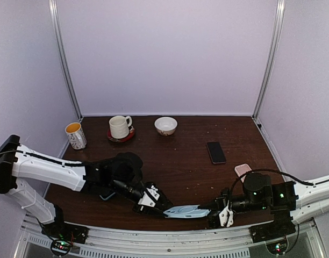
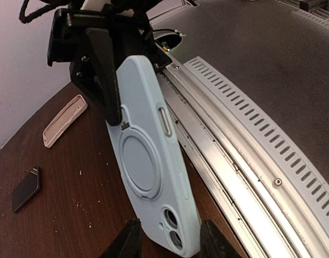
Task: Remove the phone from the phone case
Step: Remove the top left corner of the phone from the phone case.
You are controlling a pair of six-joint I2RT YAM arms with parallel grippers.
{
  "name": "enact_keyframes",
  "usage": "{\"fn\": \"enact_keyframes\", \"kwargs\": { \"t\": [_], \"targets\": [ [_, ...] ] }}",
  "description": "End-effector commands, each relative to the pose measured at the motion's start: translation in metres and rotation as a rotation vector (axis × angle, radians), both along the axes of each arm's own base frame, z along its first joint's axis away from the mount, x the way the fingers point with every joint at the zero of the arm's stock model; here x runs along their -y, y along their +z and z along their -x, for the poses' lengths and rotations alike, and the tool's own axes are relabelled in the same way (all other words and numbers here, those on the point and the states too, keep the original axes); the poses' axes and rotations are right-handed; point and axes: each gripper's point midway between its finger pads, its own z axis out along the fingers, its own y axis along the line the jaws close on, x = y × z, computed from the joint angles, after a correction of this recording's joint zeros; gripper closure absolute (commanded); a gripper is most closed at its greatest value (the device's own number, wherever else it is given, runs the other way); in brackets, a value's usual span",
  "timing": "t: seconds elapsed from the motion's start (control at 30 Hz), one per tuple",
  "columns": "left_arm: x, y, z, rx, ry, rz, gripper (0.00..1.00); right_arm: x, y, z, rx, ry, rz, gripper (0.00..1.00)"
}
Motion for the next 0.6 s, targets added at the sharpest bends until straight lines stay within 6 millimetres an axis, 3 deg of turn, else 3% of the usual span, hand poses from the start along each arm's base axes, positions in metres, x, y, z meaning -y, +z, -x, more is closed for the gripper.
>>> {"fn": "enact_keyframes", "kwargs": {
  "t": [0.0,0.37,0.57],
  "targets": [
    [-0.011,0.008,0.007,0.008,-0.002,0.002,0.60,-0.007,0.030,-0.003,0.025,-0.014,-0.120,1.00],
    [-0.001,-0.016,0.002,0.057,0.032,-0.072,0.64,-0.007,0.031,-0.004,0.027,-0.017,-0.126,1.00],
    [-0.003,-0.023,-0.004,0.089,0.060,-0.084,0.73,-0.007,0.031,-0.003,0.029,-0.016,-0.127,1.00]
  ]
}}
